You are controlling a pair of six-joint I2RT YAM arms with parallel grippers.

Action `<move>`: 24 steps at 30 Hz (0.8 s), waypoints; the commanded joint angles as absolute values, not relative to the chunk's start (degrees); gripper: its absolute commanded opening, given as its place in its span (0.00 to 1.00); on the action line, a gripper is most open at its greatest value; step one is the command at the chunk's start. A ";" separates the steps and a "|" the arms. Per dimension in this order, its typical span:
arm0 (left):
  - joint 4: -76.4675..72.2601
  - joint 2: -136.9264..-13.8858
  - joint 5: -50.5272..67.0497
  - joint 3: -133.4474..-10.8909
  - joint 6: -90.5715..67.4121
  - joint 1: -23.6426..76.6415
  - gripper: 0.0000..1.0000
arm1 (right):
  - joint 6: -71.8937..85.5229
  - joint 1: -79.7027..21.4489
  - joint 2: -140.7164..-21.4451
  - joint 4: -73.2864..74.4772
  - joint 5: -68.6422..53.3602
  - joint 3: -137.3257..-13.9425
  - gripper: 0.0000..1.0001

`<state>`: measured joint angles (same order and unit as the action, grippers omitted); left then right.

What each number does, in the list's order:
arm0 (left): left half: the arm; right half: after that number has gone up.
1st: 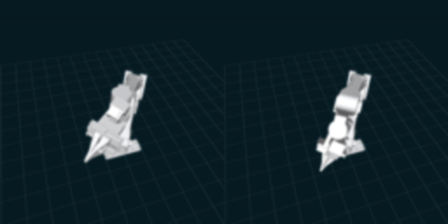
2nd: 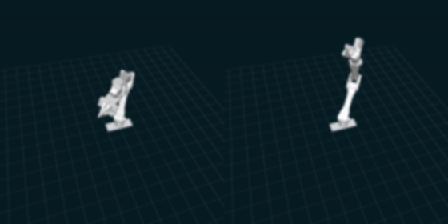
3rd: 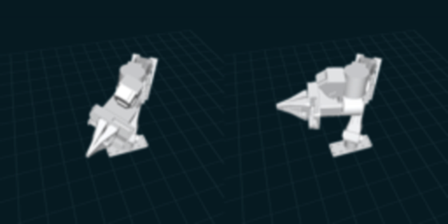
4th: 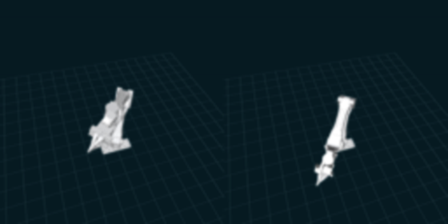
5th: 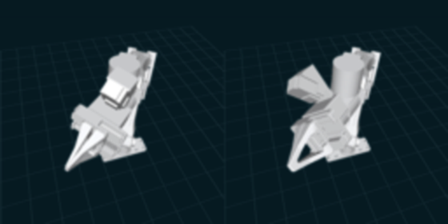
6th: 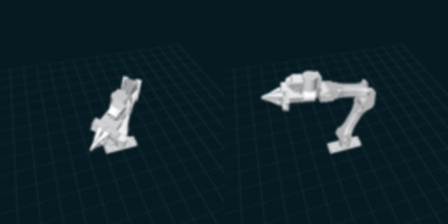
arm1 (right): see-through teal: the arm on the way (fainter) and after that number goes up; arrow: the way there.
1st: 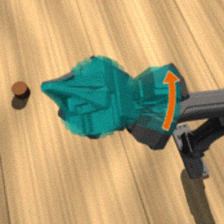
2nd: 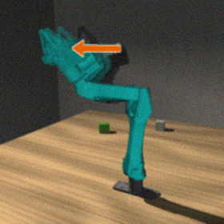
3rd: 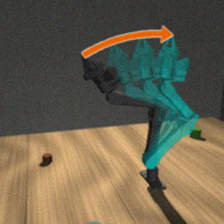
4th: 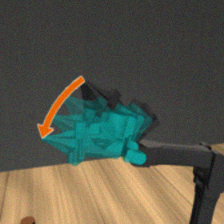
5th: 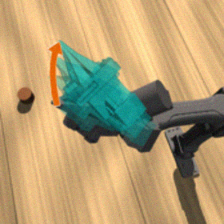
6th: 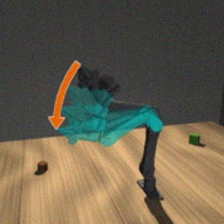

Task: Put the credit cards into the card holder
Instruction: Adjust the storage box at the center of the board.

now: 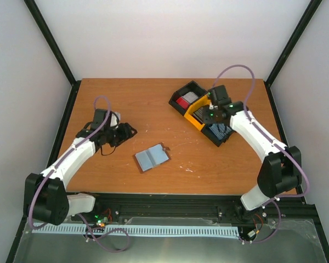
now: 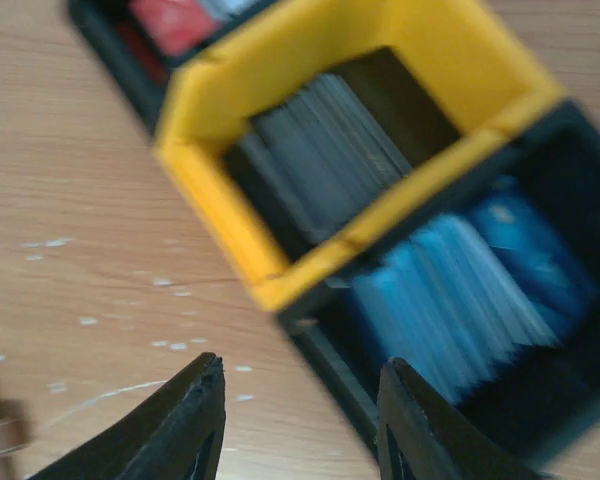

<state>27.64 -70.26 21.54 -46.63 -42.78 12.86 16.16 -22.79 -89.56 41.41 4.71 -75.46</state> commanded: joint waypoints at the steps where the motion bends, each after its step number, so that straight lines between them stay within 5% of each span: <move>1: 23.19 -73.88 24.82 -51.71 -37.95 12.63 0.60 | 7.89 -16.07 -89.54 45.32 8.90 -74.31 0.42; 14: 19.73 -75.58 21.23 -55.65 -29.45 12.62 0.72 | 14.65 -1.68 -96.11 43.85 5.78 -80.58 0.57; 24: 21.16 -78.58 18.71 -60.44 -26.71 12.61 0.72 | 18.51 2.39 -109.87 45.33 17.82 -91.16 0.58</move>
<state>21.37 -78.00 20.58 -57.10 -29.93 12.84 17.54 1.56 -104.42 43.79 12.86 -87.33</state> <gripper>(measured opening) 0.723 0.585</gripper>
